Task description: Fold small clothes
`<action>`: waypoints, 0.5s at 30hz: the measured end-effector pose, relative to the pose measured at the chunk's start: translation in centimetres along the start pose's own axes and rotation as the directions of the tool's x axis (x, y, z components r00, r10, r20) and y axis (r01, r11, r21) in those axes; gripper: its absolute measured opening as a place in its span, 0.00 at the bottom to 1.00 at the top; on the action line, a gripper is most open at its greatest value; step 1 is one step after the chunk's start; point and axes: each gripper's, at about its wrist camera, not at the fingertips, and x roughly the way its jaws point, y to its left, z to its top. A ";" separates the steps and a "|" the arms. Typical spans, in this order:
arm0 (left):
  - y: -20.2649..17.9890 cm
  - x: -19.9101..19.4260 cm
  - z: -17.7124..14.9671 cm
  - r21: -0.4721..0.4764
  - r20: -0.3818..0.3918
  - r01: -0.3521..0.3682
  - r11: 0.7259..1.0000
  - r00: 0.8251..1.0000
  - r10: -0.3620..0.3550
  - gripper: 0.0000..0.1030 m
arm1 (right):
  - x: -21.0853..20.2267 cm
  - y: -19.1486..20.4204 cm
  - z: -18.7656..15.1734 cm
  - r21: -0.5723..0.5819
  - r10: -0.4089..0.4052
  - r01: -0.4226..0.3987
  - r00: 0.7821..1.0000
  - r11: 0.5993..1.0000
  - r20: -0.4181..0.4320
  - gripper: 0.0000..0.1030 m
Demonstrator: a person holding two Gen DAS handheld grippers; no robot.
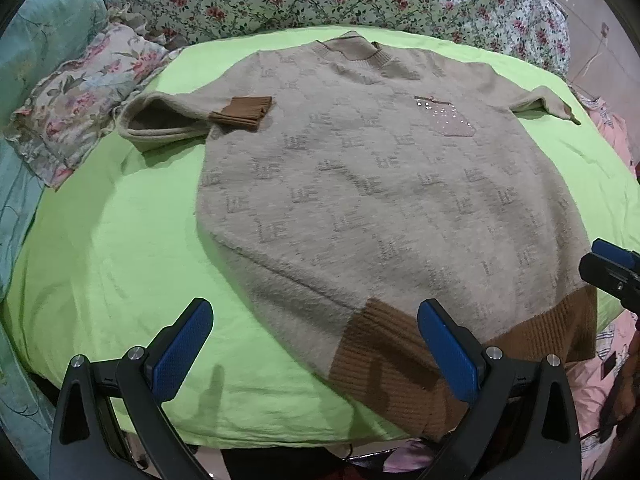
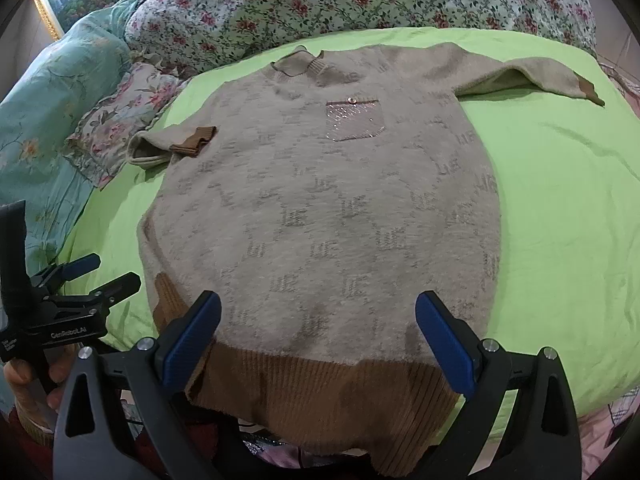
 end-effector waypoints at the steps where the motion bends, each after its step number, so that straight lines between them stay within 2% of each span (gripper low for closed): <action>1: -0.1 0.1 0.1 -0.001 -0.025 0.008 1.000 1.000 -0.008 0.99 | 0.0 -0.2 0.0 0.003 0.001 -0.001 1.000 1.000 0.009 0.95; 6: -0.4 0.6 1.2 0.010 0.005 0.000 1.000 1.000 0.000 0.99 | -1.0 -2.0 0.9 0.049 0.011 -0.014 0.998 0.999 0.065 0.95; 8: -0.4 0.8 1.8 0.007 0.005 0.004 1.000 1.000 -0.004 0.99 | -1.2 -3.1 1.3 0.092 0.016 -0.021 0.998 0.996 0.060 0.95; 15: 0.0 1.8 4.7 -0.006 0.021 -0.010 1.000 1.000 0.010 0.99 | -1.1 -9.6 4.3 0.221 0.010 -0.027 0.997 0.975 0.078 0.95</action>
